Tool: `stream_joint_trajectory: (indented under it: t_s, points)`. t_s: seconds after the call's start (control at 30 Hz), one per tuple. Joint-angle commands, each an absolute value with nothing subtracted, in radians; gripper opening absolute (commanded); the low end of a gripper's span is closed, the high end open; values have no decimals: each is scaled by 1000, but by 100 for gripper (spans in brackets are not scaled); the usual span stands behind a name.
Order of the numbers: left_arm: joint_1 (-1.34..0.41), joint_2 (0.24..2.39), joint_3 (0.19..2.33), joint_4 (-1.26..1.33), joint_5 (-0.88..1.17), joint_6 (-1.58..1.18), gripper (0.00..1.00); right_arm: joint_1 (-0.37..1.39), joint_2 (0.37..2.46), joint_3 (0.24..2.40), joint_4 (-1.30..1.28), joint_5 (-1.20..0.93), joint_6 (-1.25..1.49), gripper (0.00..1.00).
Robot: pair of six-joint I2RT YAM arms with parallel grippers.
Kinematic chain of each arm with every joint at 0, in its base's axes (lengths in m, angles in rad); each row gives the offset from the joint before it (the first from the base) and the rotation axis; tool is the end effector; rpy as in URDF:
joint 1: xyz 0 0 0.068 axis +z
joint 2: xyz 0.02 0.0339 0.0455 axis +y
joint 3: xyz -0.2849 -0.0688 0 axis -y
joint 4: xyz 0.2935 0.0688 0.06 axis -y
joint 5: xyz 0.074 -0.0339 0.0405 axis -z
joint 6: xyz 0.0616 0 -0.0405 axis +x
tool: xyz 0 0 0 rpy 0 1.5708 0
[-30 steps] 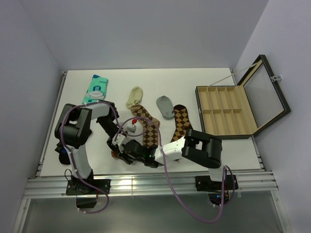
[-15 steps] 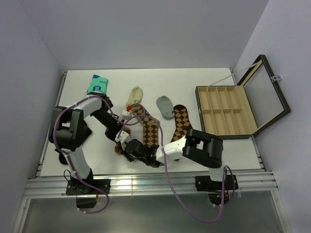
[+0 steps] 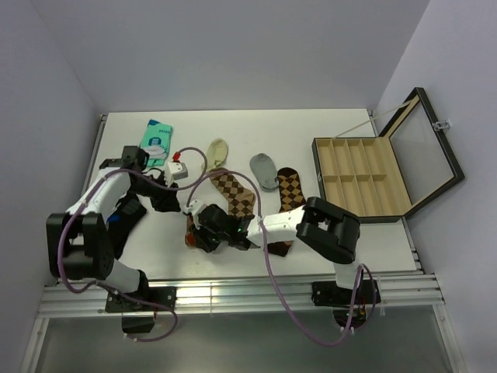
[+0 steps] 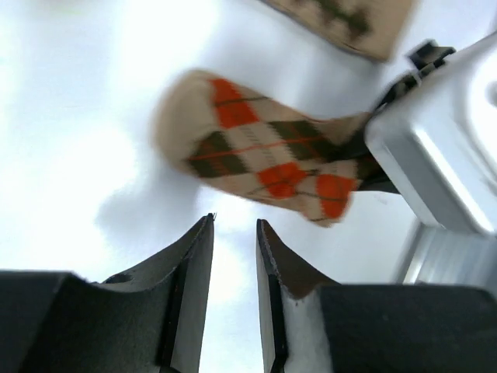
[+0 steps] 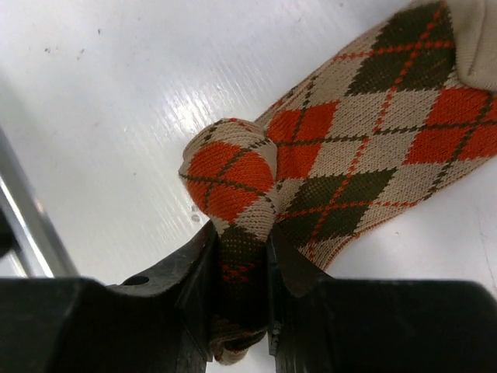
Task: Roll the socks
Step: Roll the sock at the center of the board.
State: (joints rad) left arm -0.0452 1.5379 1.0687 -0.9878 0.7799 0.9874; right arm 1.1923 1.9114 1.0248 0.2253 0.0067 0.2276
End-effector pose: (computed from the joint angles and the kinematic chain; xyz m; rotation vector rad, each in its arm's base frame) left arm 0.3106 -0.0574 0.2020 1.3134 2.1926 -0.8697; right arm 0.1682 0.4219 0.1092 -1.0838 2.0782 0.7410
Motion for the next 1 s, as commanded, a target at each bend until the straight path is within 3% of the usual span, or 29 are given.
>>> stream_joint_trajectory:
  t_s: [0.0, 0.2, 0.37, 0.5, 0.77, 0.9, 0.97]
  points:
    - [-9, 1416, 1014, -780, 772, 916, 33, 1134, 1954, 1074, -96, -172, 275, 0]
    - [-12, 1146, 797, -571, 756, 928, 38, 1068, 2052, 1259, -357, -340, 281, 0]
    - [-72, 1066, 706, -588, 695, 1060, 41, 987, 2132, 1403, -495, -516, 319, 5]
    - [-150, 889, 530, -496, 626, 1104, 50, 956, 2187, 1491, -569, -578, 336, 8]
    - [-218, 871, 466, -474, 629, 1127, 54, 925, 2252, 1571, -609, -689, 367, 9]
    - [-273, 879, 448, -477, 621, 1129, 66, 917, 2270, 1578, -606, -715, 374, 9]
    - [-307, 873, 436, -466, 612, 1115, 66, 916, 2276, 1588, -607, -721, 376, 9]
